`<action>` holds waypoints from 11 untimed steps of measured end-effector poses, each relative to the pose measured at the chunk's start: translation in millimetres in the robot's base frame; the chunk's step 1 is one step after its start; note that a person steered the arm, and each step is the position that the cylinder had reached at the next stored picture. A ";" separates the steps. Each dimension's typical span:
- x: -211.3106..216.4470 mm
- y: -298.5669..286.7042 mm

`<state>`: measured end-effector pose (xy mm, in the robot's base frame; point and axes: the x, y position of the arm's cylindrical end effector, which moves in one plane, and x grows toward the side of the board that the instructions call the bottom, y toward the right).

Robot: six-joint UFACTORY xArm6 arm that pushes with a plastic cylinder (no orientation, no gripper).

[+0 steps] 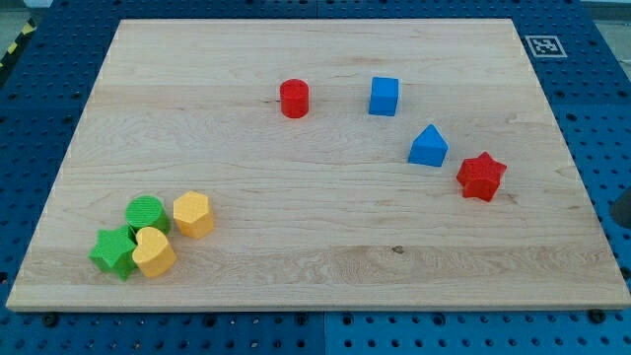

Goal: Push the red star to the left side of the board

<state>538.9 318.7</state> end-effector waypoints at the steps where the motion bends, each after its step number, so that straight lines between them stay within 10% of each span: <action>1: -10.6 -40.1; 11: -49.3 -185.6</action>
